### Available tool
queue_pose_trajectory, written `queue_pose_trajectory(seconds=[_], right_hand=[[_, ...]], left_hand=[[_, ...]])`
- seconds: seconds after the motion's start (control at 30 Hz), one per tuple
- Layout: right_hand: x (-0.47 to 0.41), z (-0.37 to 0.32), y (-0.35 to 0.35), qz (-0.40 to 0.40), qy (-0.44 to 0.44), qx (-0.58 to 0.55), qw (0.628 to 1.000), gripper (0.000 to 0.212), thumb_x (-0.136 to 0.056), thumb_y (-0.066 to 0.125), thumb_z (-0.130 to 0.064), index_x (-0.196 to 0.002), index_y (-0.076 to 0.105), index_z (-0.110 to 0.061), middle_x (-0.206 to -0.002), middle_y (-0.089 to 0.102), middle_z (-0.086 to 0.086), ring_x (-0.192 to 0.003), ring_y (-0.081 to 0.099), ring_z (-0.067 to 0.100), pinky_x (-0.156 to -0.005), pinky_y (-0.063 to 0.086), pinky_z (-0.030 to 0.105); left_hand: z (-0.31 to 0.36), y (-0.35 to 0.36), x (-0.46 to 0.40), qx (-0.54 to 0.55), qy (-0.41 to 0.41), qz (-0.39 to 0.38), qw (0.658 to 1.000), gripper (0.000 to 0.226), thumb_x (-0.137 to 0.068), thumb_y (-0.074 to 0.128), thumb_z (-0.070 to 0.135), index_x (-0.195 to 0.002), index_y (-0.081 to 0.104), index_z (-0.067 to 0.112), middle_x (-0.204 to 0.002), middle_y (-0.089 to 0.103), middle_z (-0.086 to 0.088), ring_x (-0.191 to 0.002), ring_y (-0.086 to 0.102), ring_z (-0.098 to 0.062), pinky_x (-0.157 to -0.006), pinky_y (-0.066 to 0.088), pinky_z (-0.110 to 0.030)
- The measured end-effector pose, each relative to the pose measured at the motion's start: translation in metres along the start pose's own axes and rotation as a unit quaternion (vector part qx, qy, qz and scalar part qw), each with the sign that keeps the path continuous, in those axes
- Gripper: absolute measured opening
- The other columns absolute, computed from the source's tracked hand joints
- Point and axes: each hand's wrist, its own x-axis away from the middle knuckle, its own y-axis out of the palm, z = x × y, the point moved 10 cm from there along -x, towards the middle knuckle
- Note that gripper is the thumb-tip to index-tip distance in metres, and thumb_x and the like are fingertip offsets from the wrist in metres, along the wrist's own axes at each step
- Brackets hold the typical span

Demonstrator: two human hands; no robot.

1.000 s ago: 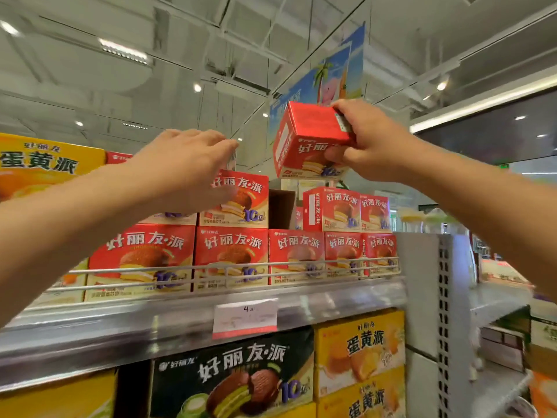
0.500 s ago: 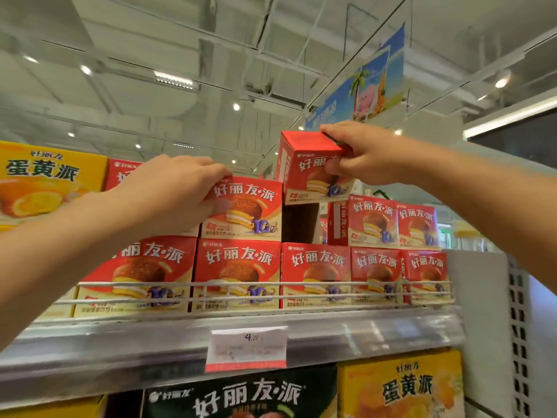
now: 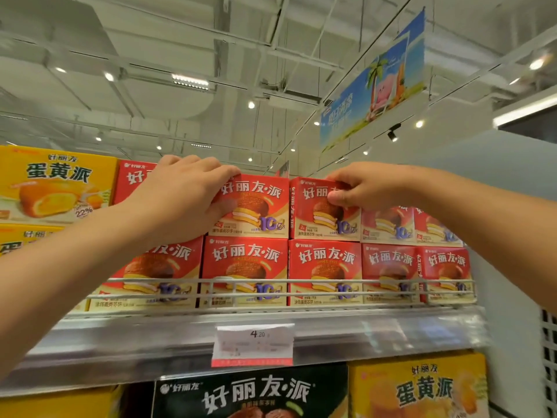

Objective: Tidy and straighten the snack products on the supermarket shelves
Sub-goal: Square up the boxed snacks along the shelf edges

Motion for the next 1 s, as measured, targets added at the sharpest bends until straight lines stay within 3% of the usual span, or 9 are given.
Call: queue_pose_trajectory(seconds=[0.2,0.37,0.43,0.5,0.57,0.6,0.73,0.87,1.0], right_hand=[[-0.001,0.003,0.002,-0.007,0.017,-0.013,1.000,0.013,-0.096,0.055,-0.040,-0.100,0.059,-0.029,-0.082,0.074,-0.008,-0.069,0.074,0.020,-0.048,0.056,0.029],[-0.003,0.001,0.004,0.007,0.018,-0.051,0.999,0.011,-0.095,0.057,-0.038,-0.102,0.059,-0.030,-0.092,0.073,-0.003,-0.074,0.074,0.019,-0.054,0.059,0.037],[0.000,0.001,0.004,0.018,0.023,-0.060,0.998,0.021,-0.094,0.058,-0.039,-0.112,0.057,-0.029,-0.097,0.072,-0.002,-0.074,0.074,0.016,-0.054,0.059,0.035],[0.010,-0.002,0.003,0.030,0.018,-0.077,0.996,0.037,-0.091,0.062,-0.042,-0.125,0.051,-0.031,-0.106,0.069,-0.006,-0.078,0.073,0.011,-0.056,0.058,0.029],[0.024,-0.010,-0.003,0.090,-0.013,-0.077,0.993,0.056,-0.087,0.064,-0.045,-0.138,0.043,-0.033,-0.120,0.061,-0.009,-0.088,0.068,0.009,-0.064,0.057,0.024],[0.035,-0.016,-0.006,0.139,-0.036,-0.073,0.987,0.059,-0.088,0.064,-0.043,-0.141,0.041,-0.030,-0.125,0.057,-0.007,-0.095,0.065,0.010,-0.072,0.057,0.027],[0.096,-0.049,0.024,0.268,-0.160,-0.070,0.948,0.044,-0.093,0.059,-0.033,-0.134,0.052,-0.017,-0.124,0.057,-0.006,-0.115,0.058,0.012,-0.093,0.053,0.038],[0.139,-0.068,0.096,0.239,-0.208,-0.072,0.946,0.043,-0.091,0.057,-0.029,-0.132,0.055,-0.014,-0.132,0.057,-0.004,-0.126,0.050,0.010,-0.108,0.038,0.026],[0.149,-0.068,0.150,0.218,-0.197,-0.051,0.954,0.058,-0.093,0.055,-0.033,-0.145,0.043,-0.010,-0.154,0.036,0.007,-0.145,0.026,0.019,-0.120,0.021,0.035]], left_hand=[[0.002,0.002,0.002,-0.012,-0.004,0.019,1.000,0.058,-0.092,0.041,0.047,-0.145,0.037,0.023,-0.133,0.055,-0.003,-0.121,0.049,-0.028,-0.101,0.031,-0.045],[0.001,0.004,0.002,-0.012,-0.003,0.028,1.000,0.059,-0.091,0.041,0.047,-0.144,0.040,0.022,-0.131,0.057,-0.004,-0.121,0.050,-0.030,-0.101,0.031,-0.046],[0.001,0.002,0.002,0.001,-0.001,0.042,0.999,0.058,-0.092,0.043,0.045,-0.145,0.040,0.022,-0.134,0.056,-0.005,-0.126,0.047,-0.030,-0.105,0.027,-0.046],[-0.001,0.003,0.005,0.005,-0.005,0.048,0.999,0.062,-0.095,0.040,0.049,-0.151,0.030,0.023,-0.150,0.043,-0.004,-0.142,0.030,-0.028,-0.115,0.015,-0.044],[0.006,0.001,0.016,-0.001,0.000,0.059,0.998,0.070,-0.097,0.031,0.058,-0.156,0.013,0.024,-0.163,0.019,-0.004,-0.151,0.006,-0.025,-0.121,0.000,-0.043],[0.013,-0.002,0.025,0.009,0.007,0.074,0.997,0.072,-0.097,0.030,0.059,-0.157,0.012,0.023,-0.164,0.014,-0.006,-0.151,0.003,-0.026,-0.121,-0.002,-0.044],[0.055,-0.011,0.090,0.080,0.049,0.133,0.987,0.058,-0.094,0.041,0.048,-0.140,0.049,0.013,-0.152,0.039,-0.015,-0.142,0.029,-0.036,-0.112,0.021,-0.052],[0.087,0.012,0.148,0.065,0.051,0.119,0.989,0.051,-0.096,0.048,0.040,-0.134,0.056,0.007,-0.146,0.047,-0.015,-0.137,0.040,-0.035,-0.105,0.028,-0.050],[0.096,0.037,0.174,0.025,0.036,0.094,0.995,0.055,-0.096,0.050,0.038,-0.140,0.051,0.005,-0.150,0.043,-0.016,-0.141,0.036,-0.034,-0.113,0.024,-0.053]])
